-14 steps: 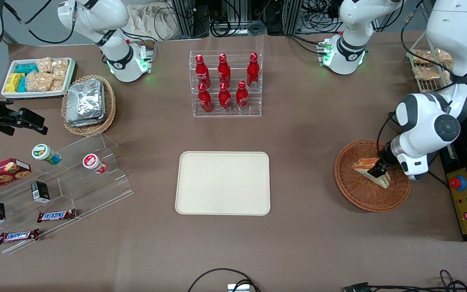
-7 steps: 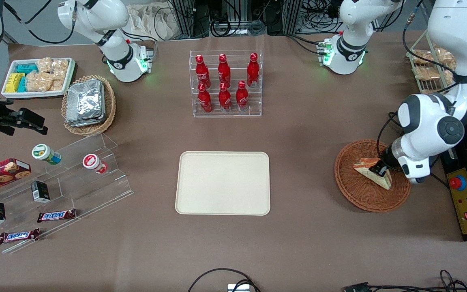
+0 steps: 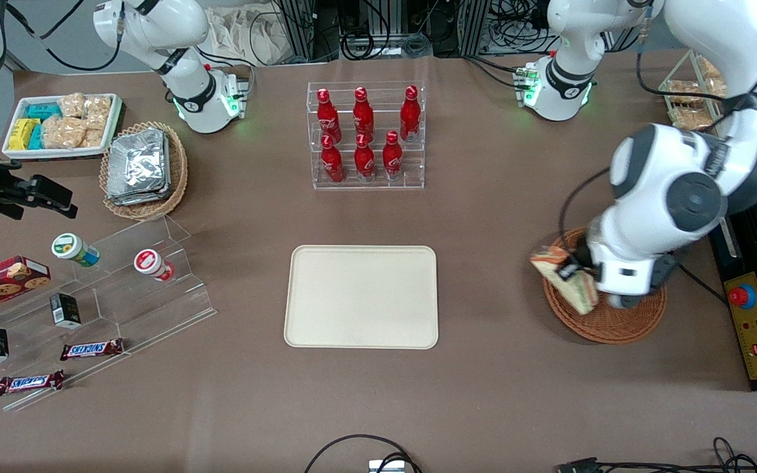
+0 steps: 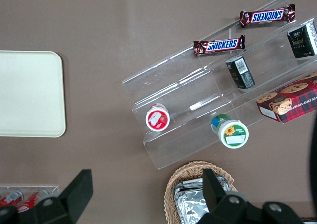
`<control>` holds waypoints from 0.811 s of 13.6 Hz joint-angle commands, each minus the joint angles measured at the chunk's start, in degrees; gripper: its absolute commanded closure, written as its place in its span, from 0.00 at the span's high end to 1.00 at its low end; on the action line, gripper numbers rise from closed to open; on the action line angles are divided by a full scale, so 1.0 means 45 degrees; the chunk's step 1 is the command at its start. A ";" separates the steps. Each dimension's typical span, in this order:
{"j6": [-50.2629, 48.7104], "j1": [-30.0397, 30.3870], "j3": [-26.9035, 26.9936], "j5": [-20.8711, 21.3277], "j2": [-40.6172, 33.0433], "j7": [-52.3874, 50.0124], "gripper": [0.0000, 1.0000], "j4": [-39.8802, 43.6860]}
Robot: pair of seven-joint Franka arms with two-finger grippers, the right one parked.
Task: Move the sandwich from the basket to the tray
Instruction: 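Carry the sandwich with the left gripper over the beige tray and lower it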
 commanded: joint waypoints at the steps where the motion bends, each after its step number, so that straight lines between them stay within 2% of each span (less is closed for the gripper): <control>1: -0.0327 -0.2303 0.0167 0.0114 0.2077 0.1312 0.00 0.2627; 3: -0.0288 -0.3672 0.0225 0.0192 0.3990 0.1472 0.00 0.4464; 6: 0.0469 -0.4906 0.0225 0.2392 0.6512 0.1668 0.00 0.5681; 7: 0.0628 -0.4986 0.0244 0.2805 0.6906 0.1688 0.00 0.5761; 10: 0.1625 -0.5026 0.0245 0.2888 0.7807 0.1649 0.01 0.6133; 11: 0.1607 -0.5026 0.0245 0.2849 0.7808 0.1649 0.14 0.6056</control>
